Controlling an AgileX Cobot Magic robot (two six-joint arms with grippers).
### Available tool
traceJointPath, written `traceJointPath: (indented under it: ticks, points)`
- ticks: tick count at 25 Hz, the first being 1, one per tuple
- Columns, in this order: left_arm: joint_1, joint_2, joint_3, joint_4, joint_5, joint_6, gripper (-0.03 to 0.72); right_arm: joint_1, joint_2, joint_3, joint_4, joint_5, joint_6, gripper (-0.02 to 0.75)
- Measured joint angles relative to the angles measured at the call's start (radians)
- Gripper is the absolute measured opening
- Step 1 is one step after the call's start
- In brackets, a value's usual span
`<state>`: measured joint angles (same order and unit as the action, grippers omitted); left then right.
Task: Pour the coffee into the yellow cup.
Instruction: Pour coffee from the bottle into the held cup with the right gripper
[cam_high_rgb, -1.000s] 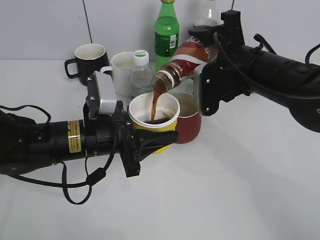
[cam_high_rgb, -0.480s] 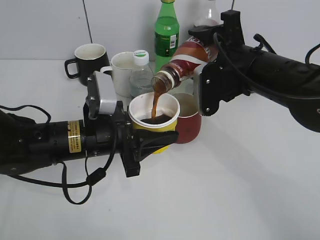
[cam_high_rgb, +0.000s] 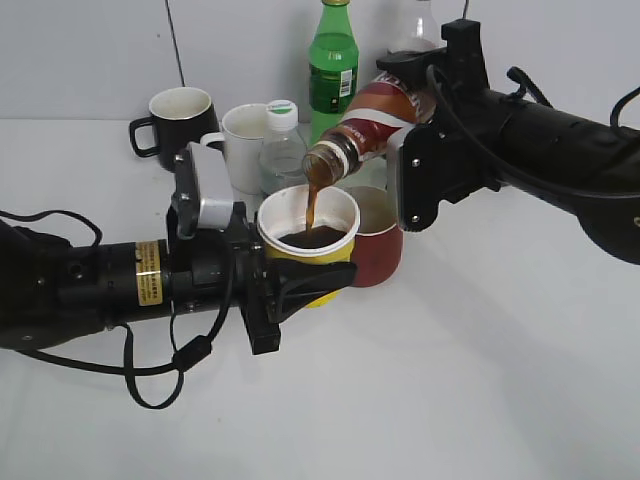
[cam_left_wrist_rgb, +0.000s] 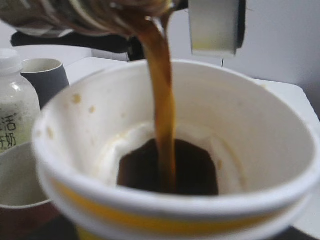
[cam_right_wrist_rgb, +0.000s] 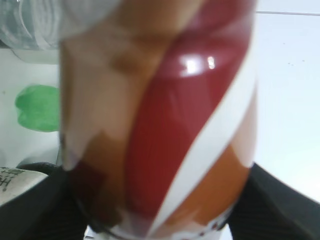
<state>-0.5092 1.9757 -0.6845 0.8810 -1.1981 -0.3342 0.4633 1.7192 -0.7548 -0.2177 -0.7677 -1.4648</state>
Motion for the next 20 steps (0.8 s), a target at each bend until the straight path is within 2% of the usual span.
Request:
traceJointPath:
  ticks: [20]
  points:
    - [0.000,0.000,0.000,0.001,0.001,0.000,0.326,0.000,0.000,0.000,-0.007,-0.001,-0.039,0.518]
